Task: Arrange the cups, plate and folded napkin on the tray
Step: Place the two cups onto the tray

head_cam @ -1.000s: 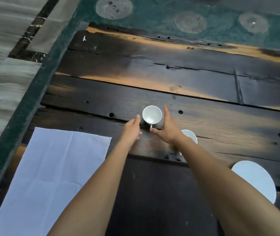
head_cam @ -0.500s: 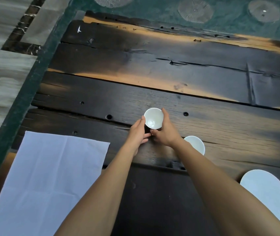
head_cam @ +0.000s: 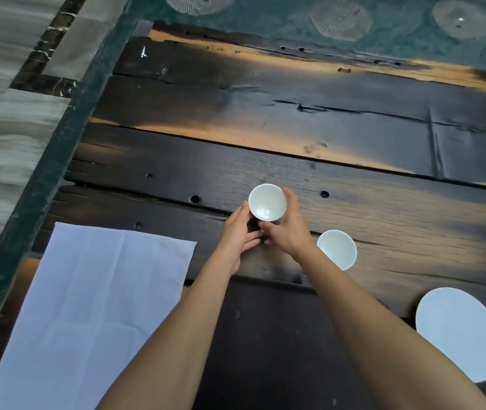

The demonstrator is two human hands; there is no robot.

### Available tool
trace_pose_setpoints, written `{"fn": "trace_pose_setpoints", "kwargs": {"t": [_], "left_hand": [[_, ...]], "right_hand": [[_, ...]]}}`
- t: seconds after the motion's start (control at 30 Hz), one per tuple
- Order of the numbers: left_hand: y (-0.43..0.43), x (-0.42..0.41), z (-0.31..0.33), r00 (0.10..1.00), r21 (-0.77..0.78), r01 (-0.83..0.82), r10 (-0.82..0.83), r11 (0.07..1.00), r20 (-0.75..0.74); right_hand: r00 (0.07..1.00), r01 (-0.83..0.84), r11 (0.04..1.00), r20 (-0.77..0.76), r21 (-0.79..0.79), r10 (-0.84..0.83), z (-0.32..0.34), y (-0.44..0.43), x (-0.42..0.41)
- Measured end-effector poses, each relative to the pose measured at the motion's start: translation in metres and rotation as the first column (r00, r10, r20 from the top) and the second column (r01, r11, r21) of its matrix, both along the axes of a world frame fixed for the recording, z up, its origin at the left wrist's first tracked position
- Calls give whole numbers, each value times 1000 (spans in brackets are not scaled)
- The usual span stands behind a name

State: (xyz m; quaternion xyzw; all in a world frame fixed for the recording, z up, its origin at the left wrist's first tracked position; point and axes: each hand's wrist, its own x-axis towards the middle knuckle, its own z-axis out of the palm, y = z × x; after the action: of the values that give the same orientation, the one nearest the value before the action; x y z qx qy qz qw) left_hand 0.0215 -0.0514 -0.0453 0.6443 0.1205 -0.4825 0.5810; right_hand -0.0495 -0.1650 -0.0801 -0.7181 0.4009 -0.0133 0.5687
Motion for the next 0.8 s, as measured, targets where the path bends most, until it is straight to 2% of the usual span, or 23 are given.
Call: {"fn": "trace_pose_setpoints", "kwargs": {"t": [0.23, 0.57, 0.8], "left_hand": [[28, -19, 16, 999, -48, -38, 40, 998, 31], [82, -54, 27, 988, -112, -85, 98, 990, 119], [123, -84, 18, 978, -88, -97, 112, 991, 177]], "right_hand": [[995, 61, 998, 82, 16, -62, 20, 29, -20], [972, 83, 986, 207, 146, -113, 31, 82, -51], [969, 123, 975, 191, 183, -158, 33, 127, -76]]}}
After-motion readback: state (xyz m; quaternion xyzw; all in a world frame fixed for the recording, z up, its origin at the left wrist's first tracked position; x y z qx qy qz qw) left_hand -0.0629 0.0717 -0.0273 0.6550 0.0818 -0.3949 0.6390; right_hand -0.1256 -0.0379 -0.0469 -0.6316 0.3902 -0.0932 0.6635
